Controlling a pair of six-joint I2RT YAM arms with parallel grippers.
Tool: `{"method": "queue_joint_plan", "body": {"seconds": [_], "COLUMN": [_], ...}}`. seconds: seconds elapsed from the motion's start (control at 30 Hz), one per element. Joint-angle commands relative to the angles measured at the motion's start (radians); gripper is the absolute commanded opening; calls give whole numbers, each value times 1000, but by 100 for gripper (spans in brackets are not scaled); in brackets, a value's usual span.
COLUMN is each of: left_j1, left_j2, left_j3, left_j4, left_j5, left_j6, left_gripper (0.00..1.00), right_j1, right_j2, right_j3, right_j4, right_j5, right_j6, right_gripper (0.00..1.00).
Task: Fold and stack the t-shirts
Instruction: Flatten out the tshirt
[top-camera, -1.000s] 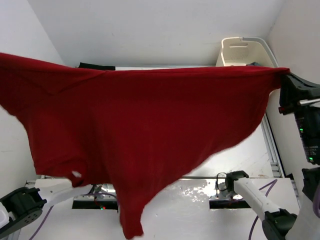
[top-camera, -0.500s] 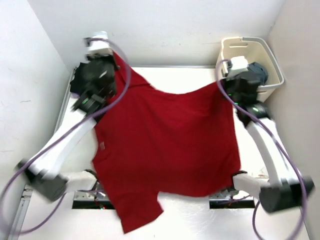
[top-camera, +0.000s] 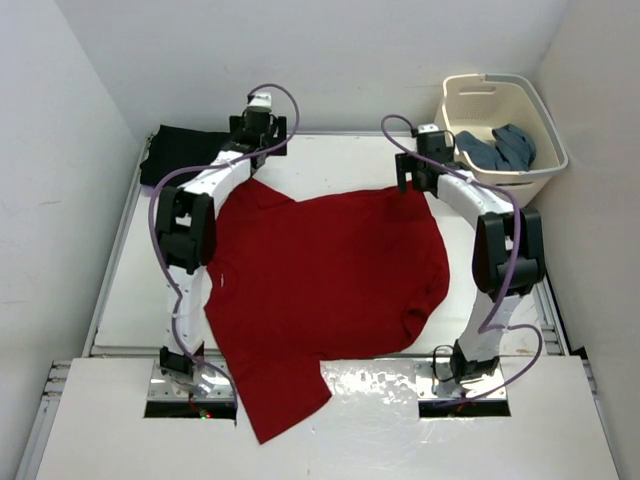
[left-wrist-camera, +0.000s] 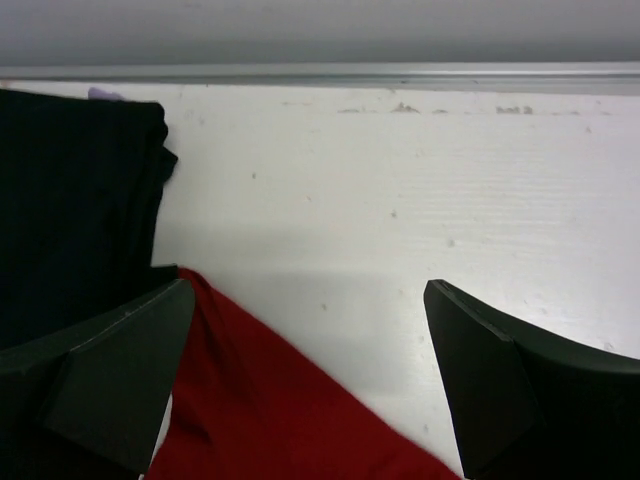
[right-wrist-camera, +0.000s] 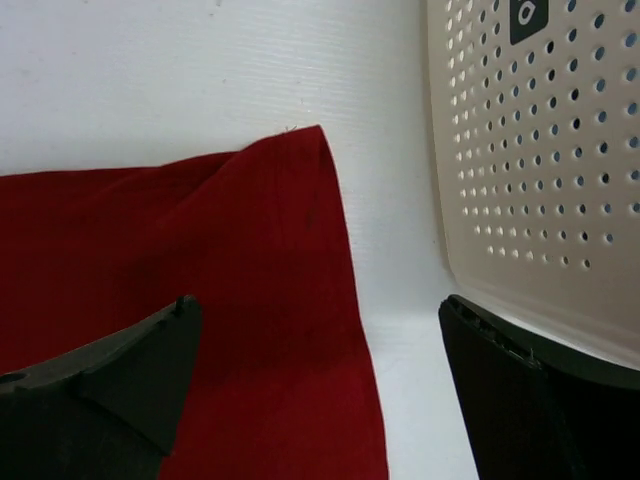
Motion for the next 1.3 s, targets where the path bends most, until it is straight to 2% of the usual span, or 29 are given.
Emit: {"method": "queue_joint_plan", "body": {"seconds": [0.0, 0.1, 0.2, 0.27, 0.3, 0.37, 0.4, 0.5, 0.63, 0.83, 1.03, 1.1, 1.27], "left_j1": [3, 0, -3, -15, -21, -49, -55, -64, -68, -69, -49, -31, 5], "left_j2": [-186, -328, -470, -540, -607, -694, -715, -736, -680, -396, -113, -55, 135], "left_j3": [-49, -177, -415, -514, -619, -727, -827, -942, -973, -826, -500, -418, -78], "left_j4": [37, 21, -56, -104, -131, -115, -107, -87, -58, -16, -70, -84, -141], "left_j5": [59, 39, 10, -1, -16, -24, -25, 2, 2, -19, -30, -26, 31], "left_j6": [-55, -130, -245, -334, -391, -425, -445, -488, -494, -444, -376, -355, -298], "left_gripper": [100, 100, 100, 100, 100, 100, 100, 100, 100, 100, 100, 100, 100], "right_j1": [0, 14, 48, 80, 91, 114, 123, 149, 151, 120, 72, 48, -38], "right_j2": [-127, -216, -289, -356, -376, -419, -425, -410, -357, -281, -162, -102, 19], "right_j3": [-15, -129, -281, -385, -416, -494, -509, -554, -592, -583, -490, -424, -223], "right_j4": [23, 11, 7, 3, 2, 5, 3, 0, 19, 16, 0, -6, -42], "right_j5": [-51, -127, -144, -146, -155, -192, -192, -193, -169, -114, -101, -98, -126], "right_j6": [16, 41, 73, 105, 125, 137, 142, 160, 188, 203, 182, 168, 133], "right_gripper": [99, 99, 99, 99, 99, 99, 99, 99, 99, 99, 99, 99, 99]}}
